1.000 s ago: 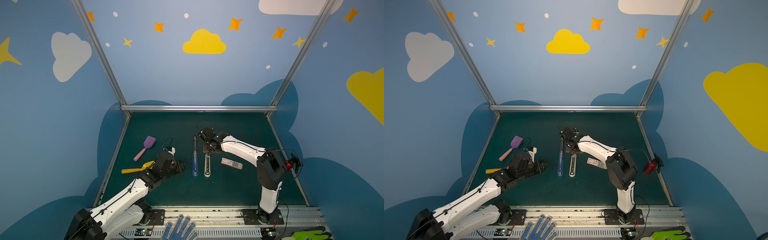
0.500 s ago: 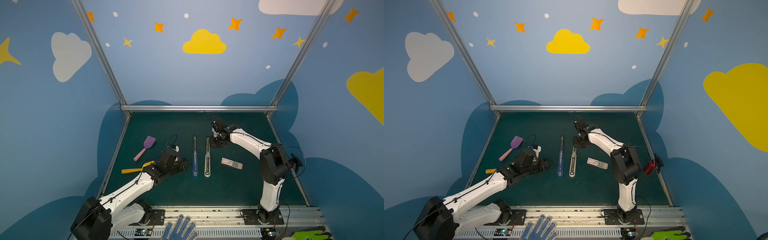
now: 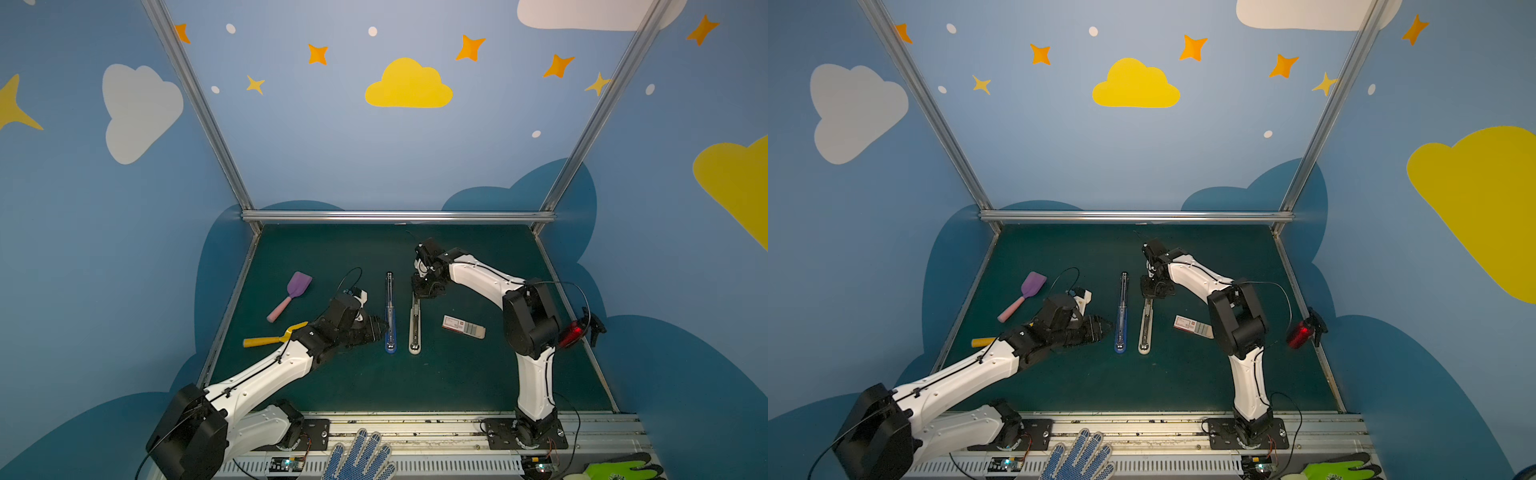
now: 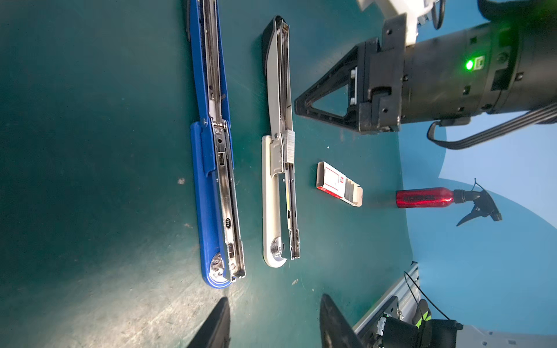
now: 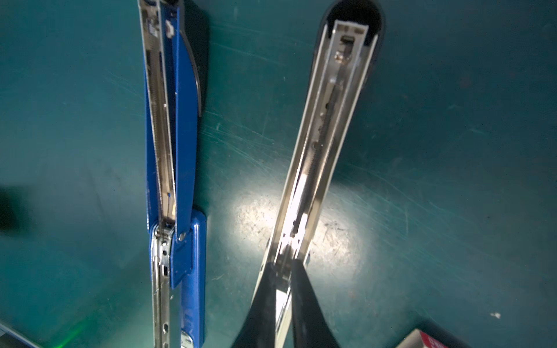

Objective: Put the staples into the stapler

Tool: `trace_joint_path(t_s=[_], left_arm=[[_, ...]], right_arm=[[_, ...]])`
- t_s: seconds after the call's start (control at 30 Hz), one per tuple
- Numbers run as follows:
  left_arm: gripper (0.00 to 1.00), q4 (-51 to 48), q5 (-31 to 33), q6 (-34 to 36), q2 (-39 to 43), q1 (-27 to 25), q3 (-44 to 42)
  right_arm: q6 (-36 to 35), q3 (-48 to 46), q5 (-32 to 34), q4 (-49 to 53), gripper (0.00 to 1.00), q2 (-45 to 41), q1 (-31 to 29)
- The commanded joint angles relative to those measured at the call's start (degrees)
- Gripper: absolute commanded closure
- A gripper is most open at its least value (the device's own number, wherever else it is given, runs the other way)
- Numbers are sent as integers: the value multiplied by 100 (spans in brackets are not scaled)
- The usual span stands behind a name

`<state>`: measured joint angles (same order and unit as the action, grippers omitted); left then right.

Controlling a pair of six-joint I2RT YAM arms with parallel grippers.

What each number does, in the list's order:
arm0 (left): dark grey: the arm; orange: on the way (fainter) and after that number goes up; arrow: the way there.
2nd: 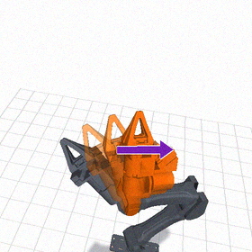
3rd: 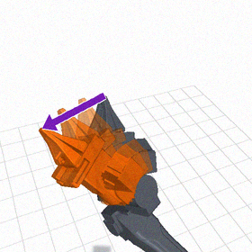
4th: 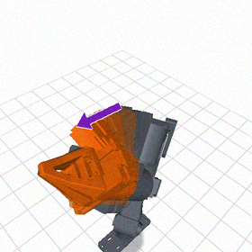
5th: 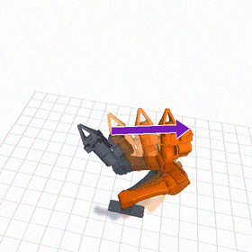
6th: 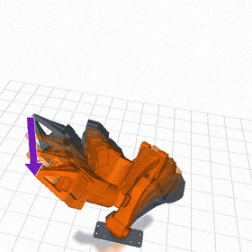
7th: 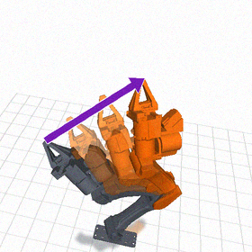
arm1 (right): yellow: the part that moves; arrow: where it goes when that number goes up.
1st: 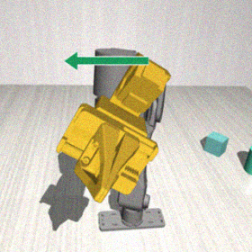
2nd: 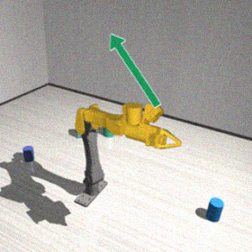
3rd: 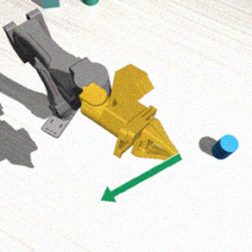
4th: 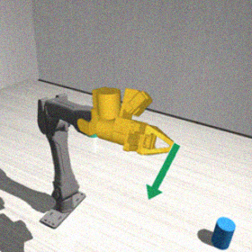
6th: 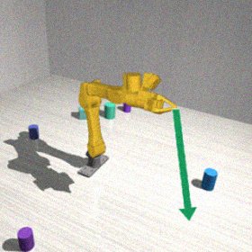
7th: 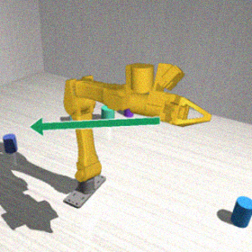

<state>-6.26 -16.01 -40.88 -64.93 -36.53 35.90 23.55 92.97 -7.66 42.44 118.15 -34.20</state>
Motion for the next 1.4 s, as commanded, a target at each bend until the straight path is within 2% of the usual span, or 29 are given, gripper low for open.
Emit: trace_joint_path(t_s=[0.0, 1.37], left_arm=[[52, 3, -15, 75, -66, -12, 119], [52, -16, 133, 48, 46, -14, -19]], right_arm=[[8, 139, -25, 219, 87, 138, 27], [-144, -269, -236, 343, 90, -76, -86]])
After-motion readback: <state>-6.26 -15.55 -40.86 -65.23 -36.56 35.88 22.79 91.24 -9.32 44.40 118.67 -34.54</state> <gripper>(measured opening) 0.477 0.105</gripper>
